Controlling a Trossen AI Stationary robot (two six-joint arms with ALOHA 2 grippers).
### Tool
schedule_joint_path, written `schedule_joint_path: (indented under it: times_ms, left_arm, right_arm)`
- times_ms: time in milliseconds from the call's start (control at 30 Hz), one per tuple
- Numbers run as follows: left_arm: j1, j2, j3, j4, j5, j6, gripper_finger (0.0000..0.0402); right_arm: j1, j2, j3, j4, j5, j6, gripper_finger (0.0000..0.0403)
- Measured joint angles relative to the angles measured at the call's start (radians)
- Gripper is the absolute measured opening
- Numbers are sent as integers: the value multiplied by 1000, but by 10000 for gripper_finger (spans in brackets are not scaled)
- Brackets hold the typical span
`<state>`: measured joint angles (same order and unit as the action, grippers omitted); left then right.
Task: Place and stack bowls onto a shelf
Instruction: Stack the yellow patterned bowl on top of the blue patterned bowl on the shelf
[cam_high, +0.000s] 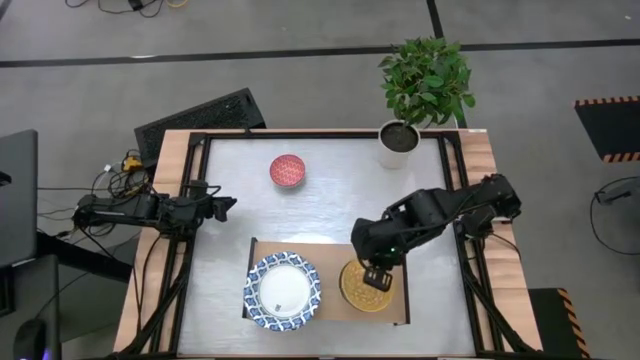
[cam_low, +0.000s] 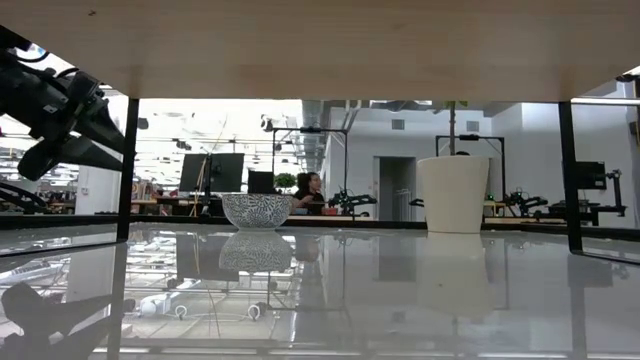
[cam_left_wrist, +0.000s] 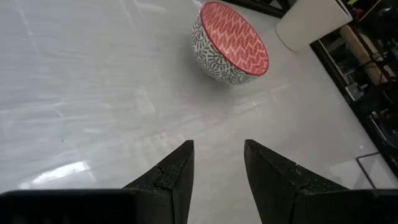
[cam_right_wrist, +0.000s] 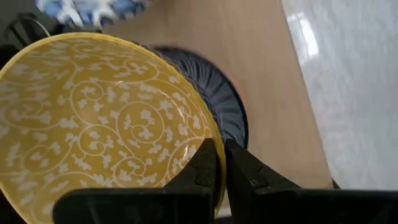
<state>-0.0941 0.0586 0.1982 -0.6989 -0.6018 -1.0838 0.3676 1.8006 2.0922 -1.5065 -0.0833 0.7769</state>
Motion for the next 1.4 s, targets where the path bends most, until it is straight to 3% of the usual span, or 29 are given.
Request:
schedule_joint_path:
  times_ms: [633,1400]
  left_arm:
    - [0,0,0,-2,-11,-35,128]
    - [0,0,0,-5,-50,-43,128]
  right_arm:
    - [-37,-1,0,-16,40,-191,35]
    - [-36,2,0,5,33,-220,35]
